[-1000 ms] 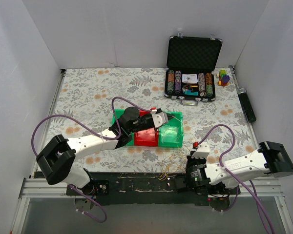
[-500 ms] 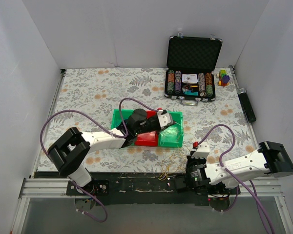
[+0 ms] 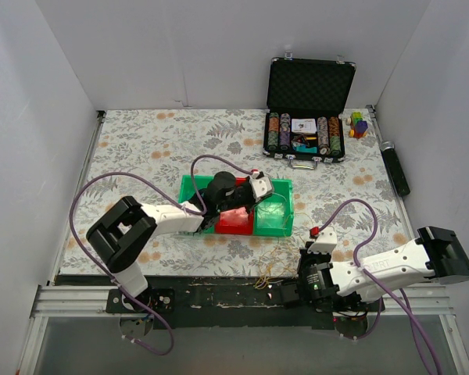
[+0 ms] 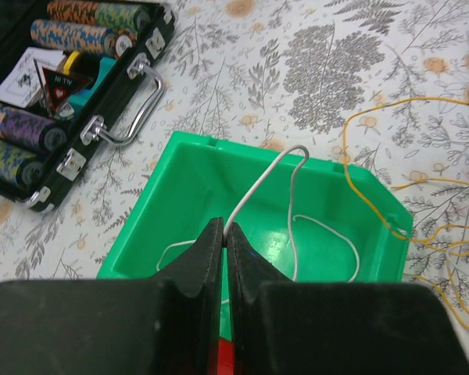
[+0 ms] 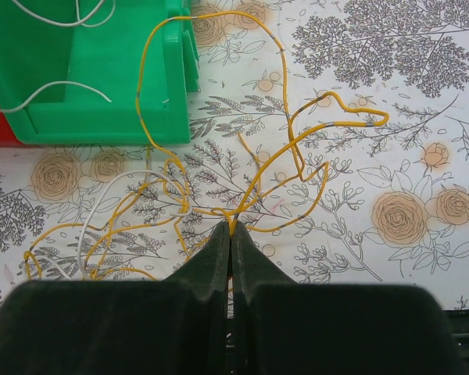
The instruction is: Untangle the cables
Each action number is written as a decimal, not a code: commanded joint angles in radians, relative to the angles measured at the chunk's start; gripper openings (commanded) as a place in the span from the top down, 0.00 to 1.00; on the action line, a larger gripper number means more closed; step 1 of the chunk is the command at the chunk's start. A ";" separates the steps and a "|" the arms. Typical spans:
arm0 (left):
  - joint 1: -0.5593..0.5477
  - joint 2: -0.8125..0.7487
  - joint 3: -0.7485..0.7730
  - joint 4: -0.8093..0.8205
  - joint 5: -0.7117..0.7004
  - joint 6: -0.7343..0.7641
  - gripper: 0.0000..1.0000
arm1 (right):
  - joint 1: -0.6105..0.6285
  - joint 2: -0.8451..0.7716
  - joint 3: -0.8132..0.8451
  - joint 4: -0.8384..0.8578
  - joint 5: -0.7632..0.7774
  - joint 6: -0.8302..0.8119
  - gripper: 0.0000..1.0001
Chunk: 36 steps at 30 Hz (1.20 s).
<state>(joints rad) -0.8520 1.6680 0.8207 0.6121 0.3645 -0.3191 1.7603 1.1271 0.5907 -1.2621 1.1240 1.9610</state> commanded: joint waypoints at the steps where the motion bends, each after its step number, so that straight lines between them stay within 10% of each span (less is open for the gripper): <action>1: 0.014 0.030 0.064 -0.077 -0.032 -0.028 1.00 | 0.524 -0.015 -0.005 -0.048 0.039 0.397 0.99; 8: 0.007 0.076 0.152 -0.248 -0.078 0.008 1.00 | 0.525 -0.016 0.003 -0.046 0.036 0.375 0.99; 30: 0.010 -0.172 0.244 -0.463 -0.046 -0.089 0.19 | 0.524 -0.058 0.078 -0.045 0.118 0.224 0.99; 36: 0.044 -0.413 0.186 -0.571 0.131 -0.117 0.12 | 0.524 -0.145 0.244 -0.043 0.276 -0.014 0.99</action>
<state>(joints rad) -0.8265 1.4391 1.0183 0.1284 0.3531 -0.4122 1.7607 1.0470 0.7250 -1.2743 1.2255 1.9602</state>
